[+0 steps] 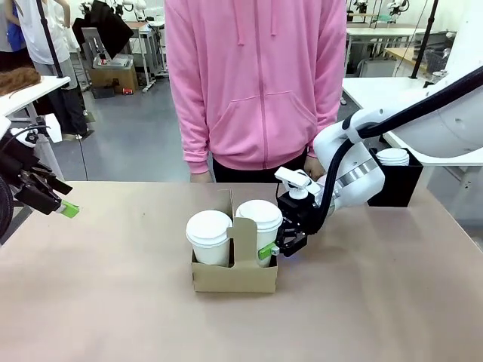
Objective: Pour a drink into a cup and package it in a carrier.
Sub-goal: Insert the held 600 ml Paper Cup into the Cup Carrier.
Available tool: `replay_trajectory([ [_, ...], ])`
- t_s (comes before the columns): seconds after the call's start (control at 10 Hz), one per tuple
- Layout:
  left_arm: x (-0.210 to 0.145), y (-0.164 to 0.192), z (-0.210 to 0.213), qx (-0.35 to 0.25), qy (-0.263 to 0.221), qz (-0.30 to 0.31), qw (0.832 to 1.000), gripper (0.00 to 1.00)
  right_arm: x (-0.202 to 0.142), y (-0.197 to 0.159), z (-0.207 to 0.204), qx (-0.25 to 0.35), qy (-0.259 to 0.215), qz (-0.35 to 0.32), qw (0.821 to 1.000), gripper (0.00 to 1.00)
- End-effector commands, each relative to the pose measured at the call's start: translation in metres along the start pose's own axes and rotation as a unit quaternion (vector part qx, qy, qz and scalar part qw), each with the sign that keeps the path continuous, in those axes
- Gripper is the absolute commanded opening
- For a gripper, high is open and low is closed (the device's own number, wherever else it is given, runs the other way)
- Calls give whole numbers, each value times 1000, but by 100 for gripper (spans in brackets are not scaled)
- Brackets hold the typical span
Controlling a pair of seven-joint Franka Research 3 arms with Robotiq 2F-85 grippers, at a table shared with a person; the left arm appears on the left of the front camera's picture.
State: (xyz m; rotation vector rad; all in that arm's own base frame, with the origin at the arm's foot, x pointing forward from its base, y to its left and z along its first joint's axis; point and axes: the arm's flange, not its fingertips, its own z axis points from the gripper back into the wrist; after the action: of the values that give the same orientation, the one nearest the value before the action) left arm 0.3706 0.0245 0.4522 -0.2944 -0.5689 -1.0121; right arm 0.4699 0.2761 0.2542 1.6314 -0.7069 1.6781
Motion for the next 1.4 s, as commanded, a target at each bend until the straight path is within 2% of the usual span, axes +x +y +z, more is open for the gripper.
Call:
replay_trajectory([
  [0.0,-1,2,0,-5,-12,-8,1000,100,-3,-7,-3,16,31,19,999,80],
  [0.2,-1,2,0,-5,-12,-8,1000,100,-5,-6,-2,4,39,29,999,80],
  [0.3,-1,2,0,-5,-12,-8,1000,100,-5,-4,-1,-2,51,33,998,100],
  [0.9,-1,2,0,-5,-12,-8,1000,100,23,22,41,-56,65,48,995,100],
  [1.2,-1,2,0,-5,-12,-8,1000,100,48,48,85,-105,75,40,991,100],
  [1.3,-1,2,0,-5,-12,-8,1000,100,63,69,106,-153,80,15,985,100],
])
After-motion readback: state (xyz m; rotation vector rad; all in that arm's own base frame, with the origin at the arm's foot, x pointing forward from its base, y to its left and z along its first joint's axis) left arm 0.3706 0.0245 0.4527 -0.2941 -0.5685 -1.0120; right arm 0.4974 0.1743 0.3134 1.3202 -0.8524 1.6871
